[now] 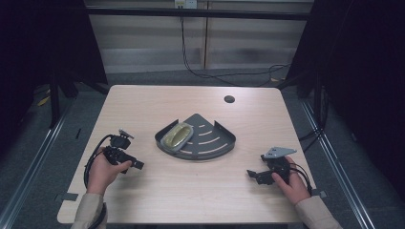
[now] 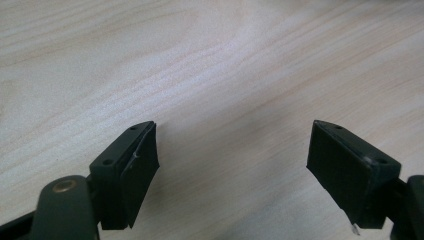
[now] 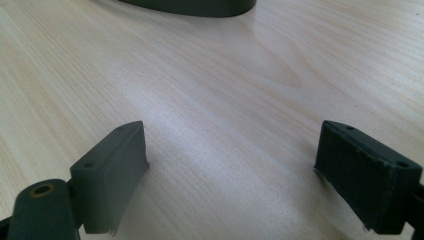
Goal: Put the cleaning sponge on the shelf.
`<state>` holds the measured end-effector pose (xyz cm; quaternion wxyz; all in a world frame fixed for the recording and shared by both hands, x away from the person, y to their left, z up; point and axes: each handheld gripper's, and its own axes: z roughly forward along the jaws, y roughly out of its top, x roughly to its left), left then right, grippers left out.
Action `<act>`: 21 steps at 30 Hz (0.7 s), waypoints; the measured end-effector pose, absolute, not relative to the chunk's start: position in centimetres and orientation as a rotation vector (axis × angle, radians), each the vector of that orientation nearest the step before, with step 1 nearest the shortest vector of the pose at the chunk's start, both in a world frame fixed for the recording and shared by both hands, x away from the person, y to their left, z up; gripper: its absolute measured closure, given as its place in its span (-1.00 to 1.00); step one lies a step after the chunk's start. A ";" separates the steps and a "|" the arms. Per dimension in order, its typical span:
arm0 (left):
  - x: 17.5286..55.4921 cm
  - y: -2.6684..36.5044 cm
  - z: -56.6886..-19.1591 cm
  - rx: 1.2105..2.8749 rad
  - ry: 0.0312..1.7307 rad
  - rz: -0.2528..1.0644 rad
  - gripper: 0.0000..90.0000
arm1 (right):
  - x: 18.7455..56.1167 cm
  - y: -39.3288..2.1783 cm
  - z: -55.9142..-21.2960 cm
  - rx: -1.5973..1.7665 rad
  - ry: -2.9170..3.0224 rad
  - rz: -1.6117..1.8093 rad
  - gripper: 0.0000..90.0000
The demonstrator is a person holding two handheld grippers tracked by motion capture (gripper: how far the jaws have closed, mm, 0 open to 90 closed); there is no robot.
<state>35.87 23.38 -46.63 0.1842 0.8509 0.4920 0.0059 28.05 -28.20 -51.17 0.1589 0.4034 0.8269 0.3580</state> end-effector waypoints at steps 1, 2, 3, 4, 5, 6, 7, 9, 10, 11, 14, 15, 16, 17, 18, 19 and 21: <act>35.9 23.4 -46.6 2.399 1.387 0.017 -0.55 | 28.1 -28.2 -51.2 1.153 2.364 1.023 -0.72; 35.7 23.4 -46.8 2.395 1.381 0.021 -0.55 | 28.1 -28.2 -51.2 1.153 2.364 1.023 -0.72; 35.7 23.4 -46.8 2.395 1.381 0.021 -0.55 | 28.1 -28.2 -51.2 1.153 2.364 1.023 -0.72; 35.5 23.4 -46.9 2.396 1.381 0.035 -0.55 | 28.1 -28.2 -51.2 1.153 2.364 1.023 -0.72; 35.3 23.6 -47.1 2.413 1.365 0.050 -0.55 | 28.1 -28.2 -51.2 1.153 2.364 1.023 -0.72; 35.3 23.6 -47.1 2.413 1.365 0.050 -0.55 | 28.1 -28.2 -51.2 1.153 2.364 1.023 -0.72; 35.0 23.6 -47.3 2.417 1.363 0.080 -0.55 | 28.0 -28.2 -51.2 1.153 2.364 1.023 -0.72; 34.9 23.6 -47.4 2.420 1.369 0.083 -0.55 | 28.1 -28.2 -51.2 1.153 2.364 1.023 -0.72; 34.8 23.7 -47.4 2.418 1.373 0.086 -0.55 | 28.1 -28.2 -51.2 1.151 2.364 1.022 -0.72; 34.7 23.6 -47.5 2.418 1.376 0.086 -0.55 | 28.1 -28.2 -51.2 1.151 2.364 1.022 -0.72; 34.3 23.7 -47.5 2.422 1.356 0.102 -0.55 | 28.1 -28.2 -51.2 1.151 2.364 1.023 -0.72; 34.1 23.7 -47.6 2.411 1.358 0.110 -0.55 | 28.1 -28.2 -51.2 1.151 2.364 1.023 -0.72; 34.1 23.7 -47.6 2.411 1.358 0.110 -0.55 | 28.1 -28.2 -51.2 1.151 2.364 1.023 -0.72; 33.9 23.8 -47.6 2.416 1.357 0.120 -0.55 | 28.1 -28.2 -51.2 1.151 2.364 1.022 -0.72; 33.9 23.9 -47.6 2.421 1.352 0.118 -0.55 | 28.1 -28.2 -51.2 1.151 2.364 1.022 -0.72; 33.8 23.9 -47.6 2.416 1.358 0.111 -0.56 | 28.1 -28.2 -51.2 1.151 2.364 1.022 -0.72; 33.8 24.0 -47.6 2.411 1.365 0.113 -0.55 | 28.1 -28.2 -51.2 1.150 2.364 1.022 -0.72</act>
